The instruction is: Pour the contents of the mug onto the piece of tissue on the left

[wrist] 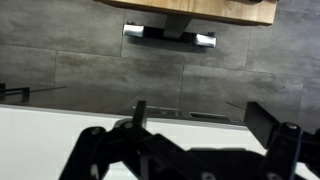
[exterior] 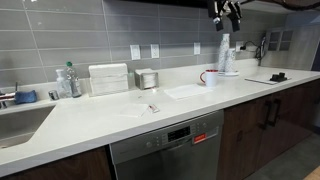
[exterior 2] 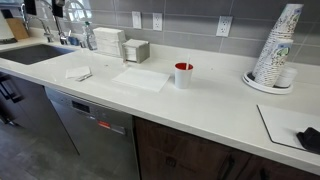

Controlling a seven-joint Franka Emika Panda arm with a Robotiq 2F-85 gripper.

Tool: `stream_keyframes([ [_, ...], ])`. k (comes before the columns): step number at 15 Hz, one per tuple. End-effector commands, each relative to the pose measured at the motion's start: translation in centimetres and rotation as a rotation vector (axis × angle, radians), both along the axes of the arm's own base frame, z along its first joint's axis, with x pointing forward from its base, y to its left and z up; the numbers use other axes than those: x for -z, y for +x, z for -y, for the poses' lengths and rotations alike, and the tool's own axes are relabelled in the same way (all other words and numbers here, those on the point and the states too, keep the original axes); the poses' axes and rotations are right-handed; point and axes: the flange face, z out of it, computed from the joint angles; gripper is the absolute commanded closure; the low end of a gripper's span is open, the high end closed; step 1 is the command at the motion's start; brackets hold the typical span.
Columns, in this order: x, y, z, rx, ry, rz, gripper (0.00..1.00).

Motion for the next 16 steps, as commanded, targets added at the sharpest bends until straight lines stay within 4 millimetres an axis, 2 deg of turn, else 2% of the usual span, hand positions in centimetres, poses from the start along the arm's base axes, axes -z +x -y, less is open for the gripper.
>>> stream_keyframes([
  [1, -0.3, 1.6, 0.1, -0.019, -0.011, 0.04, 0.0],
  [4, -0.9, 3.9, 0.5, -0.064, -0.005, 0.098, 0.0],
  [8, -0.1, 8.0, 2.2, -0.086, -0.002, 0.14, 0.0],
  [11, 1.8, 11.2, 5.2, -0.031, 0.007, 0.144, 0.0],
  [16, 5.2, 16.2, 11.5, 0.004, 0.009, 0.181, 0.0],
])
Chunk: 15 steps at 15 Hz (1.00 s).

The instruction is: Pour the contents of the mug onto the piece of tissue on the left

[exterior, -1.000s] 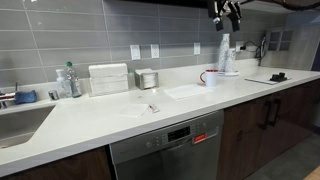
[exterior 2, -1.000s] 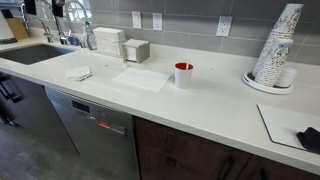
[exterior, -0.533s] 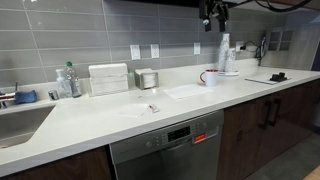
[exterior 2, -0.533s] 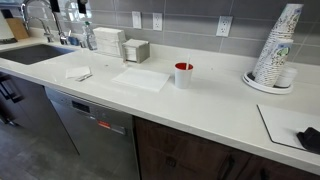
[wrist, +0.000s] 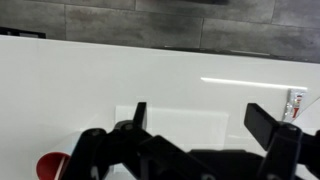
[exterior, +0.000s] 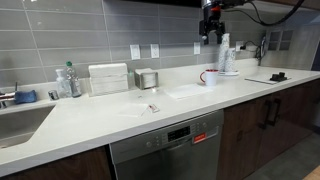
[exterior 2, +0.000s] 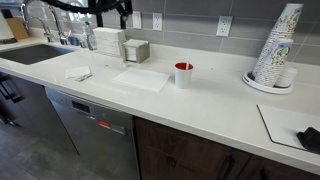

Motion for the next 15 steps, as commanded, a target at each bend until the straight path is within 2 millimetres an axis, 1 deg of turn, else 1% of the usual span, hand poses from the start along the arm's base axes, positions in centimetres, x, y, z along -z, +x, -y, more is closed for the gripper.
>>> stream_keyframes([
  [1, 1.9, 4.2, 4.3, -0.032, 0.005, 0.062, 0.0],
  [5, 4.8, 8.1, 8.3, -0.053, 0.025, 0.129, 0.0],
  [7, 6.3, 9.7, 9.8, -0.057, 0.045, 0.146, 0.0],
  [8, 7.1, 10.2, 10.5, -0.044, 0.078, 0.126, 0.0],
  [9, 5.8, 8.4, 9.1, -0.036, 0.035, 0.127, 0.0],
  [11, 7.1, 9.5, 10.3, -0.029, 0.05, 0.129, 0.0],
  [12, 7.4, 9.8, 10.5, -0.028, 0.052, 0.13, 0.0],
  [15, 7.2, 10.1, 10.4, -0.031, 0.053, 0.134, 0.0],
])
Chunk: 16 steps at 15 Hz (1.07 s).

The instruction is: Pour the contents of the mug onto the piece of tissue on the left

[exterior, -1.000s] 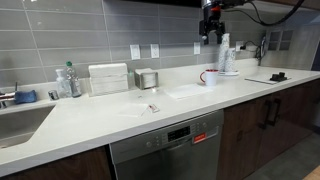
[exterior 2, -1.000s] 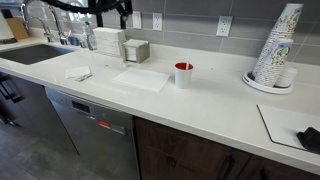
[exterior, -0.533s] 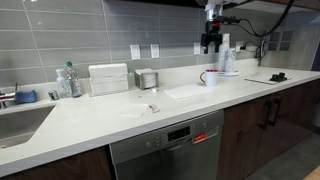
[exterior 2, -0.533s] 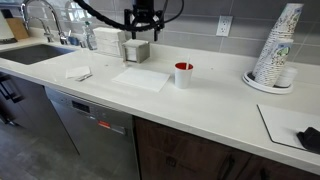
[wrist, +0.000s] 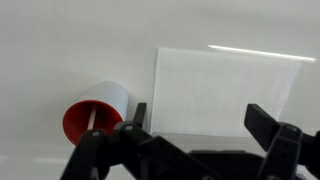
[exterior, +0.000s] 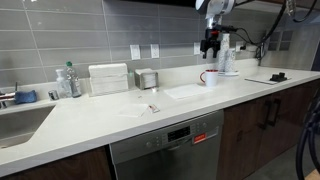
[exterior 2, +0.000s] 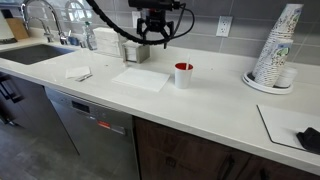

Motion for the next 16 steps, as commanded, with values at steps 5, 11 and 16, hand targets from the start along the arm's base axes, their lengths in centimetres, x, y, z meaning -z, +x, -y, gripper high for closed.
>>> stream_keyframes([
  [5, 1.3, 2.4, 0.4, -0.056, -0.035, 0.084, 0.0],
  [11, 5.5, 5.2, 1.0, -0.081, -0.062, 0.156, 0.0],
  [16, 8.5, 6.8, 2.0, -0.078, -0.1, 0.174, 0.0],
])
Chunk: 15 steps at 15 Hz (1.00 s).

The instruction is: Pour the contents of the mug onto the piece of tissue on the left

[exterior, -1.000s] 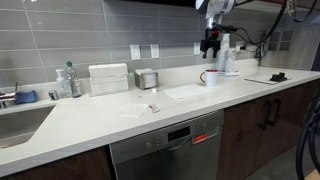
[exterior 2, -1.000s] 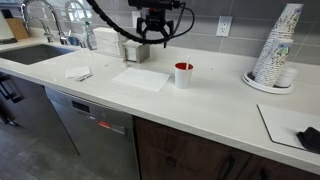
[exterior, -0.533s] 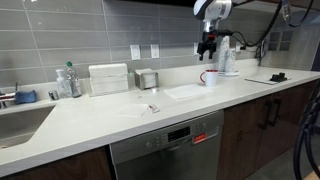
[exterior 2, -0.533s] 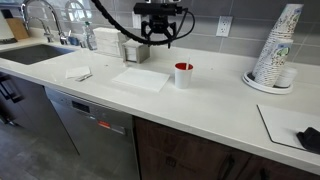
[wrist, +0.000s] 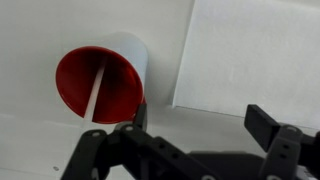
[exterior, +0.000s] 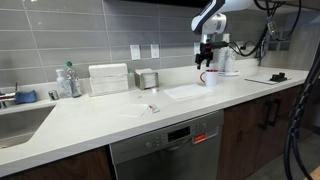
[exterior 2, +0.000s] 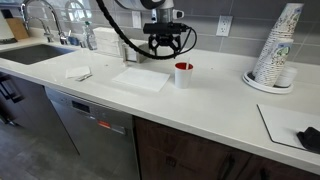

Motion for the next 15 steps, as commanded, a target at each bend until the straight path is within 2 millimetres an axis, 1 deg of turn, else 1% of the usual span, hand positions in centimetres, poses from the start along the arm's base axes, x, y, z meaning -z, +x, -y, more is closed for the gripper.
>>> stream_keyframes([
  [1, 1.7, 1.5, 1.5, -0.007, -0.041, 0.034, 0.0],
  [6, 3.6, 1.9, 2.2, -0.007, -0.062, -0.003, 0.0],
  [11, 4.7, 2.5, 2.3, -0.012, -0.096, -0.021, 0.0],
  [12, 4.9, 2.6, 2.3, -0.012, -0.098, -0.023, 0.18],
  [15, 5.6, 3.0, 2.3, -0.009, -0.099, -0.029, 0.42],
])
